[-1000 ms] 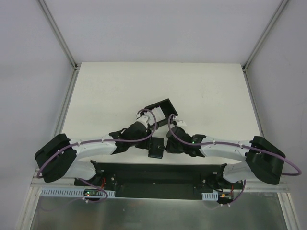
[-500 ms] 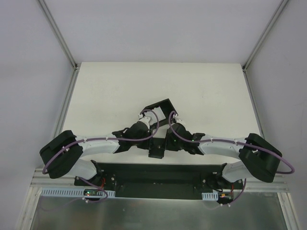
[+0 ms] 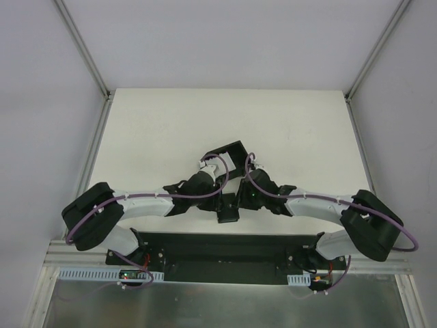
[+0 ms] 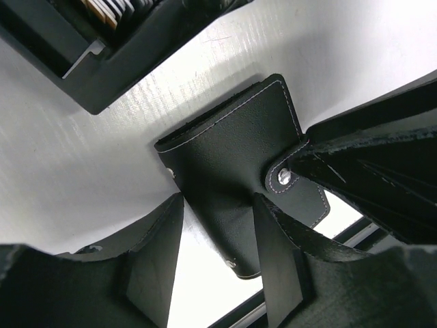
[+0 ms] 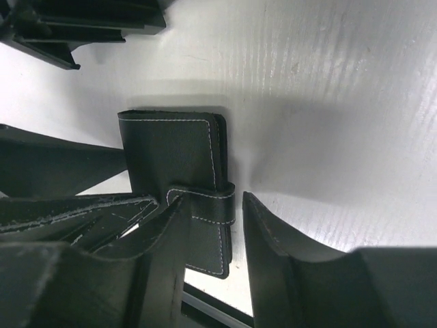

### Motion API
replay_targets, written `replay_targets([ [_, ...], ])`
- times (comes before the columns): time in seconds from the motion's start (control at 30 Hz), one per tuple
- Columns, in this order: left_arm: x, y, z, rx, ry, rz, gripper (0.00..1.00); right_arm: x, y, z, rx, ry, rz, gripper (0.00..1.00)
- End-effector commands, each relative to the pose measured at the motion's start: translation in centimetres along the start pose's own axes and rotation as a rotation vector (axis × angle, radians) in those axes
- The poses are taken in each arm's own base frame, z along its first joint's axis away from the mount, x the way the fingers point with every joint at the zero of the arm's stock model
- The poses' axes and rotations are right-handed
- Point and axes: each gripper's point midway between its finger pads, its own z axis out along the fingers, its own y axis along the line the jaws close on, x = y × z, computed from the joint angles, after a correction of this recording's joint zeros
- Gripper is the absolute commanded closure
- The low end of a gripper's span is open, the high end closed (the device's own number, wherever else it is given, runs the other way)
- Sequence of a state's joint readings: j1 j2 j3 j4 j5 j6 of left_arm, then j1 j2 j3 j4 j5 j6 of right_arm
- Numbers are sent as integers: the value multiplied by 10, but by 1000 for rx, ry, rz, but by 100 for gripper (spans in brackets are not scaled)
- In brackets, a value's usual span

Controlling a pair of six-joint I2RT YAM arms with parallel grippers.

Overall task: Put the credit cards into the card holder
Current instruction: Close the card holder at the center of the board.

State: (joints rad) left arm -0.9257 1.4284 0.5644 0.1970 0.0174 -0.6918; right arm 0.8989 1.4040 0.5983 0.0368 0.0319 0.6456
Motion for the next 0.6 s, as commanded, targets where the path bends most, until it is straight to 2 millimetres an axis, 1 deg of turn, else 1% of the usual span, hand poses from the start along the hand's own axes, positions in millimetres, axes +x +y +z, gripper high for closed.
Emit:
replay_targets([
  [0.0,-3,8,-6,-22,-12,-19,54,-6,1,-13,-33,-48,-25,54],
  [0.03,-4,10,-7,-23,-17,-23,53,-4,-1,-13,-33,-43,-26,53],
  [0.17,-4,14,-11,-25,-23,-29,51,2,1,-12,-53,-17,-17,52],
  [0.2,-2,13,-11,-15,-12,-23,51,8,5,-12,-79,12,-15,52],
  [0.37,7,10,-4,8,34,-23,52,16,17,1,-117,57,0,54],
  [0.5,3,2,0,48,30,-30,53,20,30,3,-142,64,-14,57],
  [0.57,-1,-1,0,68,16,-35,53,17,27,0,-128,42,-1,56],
])
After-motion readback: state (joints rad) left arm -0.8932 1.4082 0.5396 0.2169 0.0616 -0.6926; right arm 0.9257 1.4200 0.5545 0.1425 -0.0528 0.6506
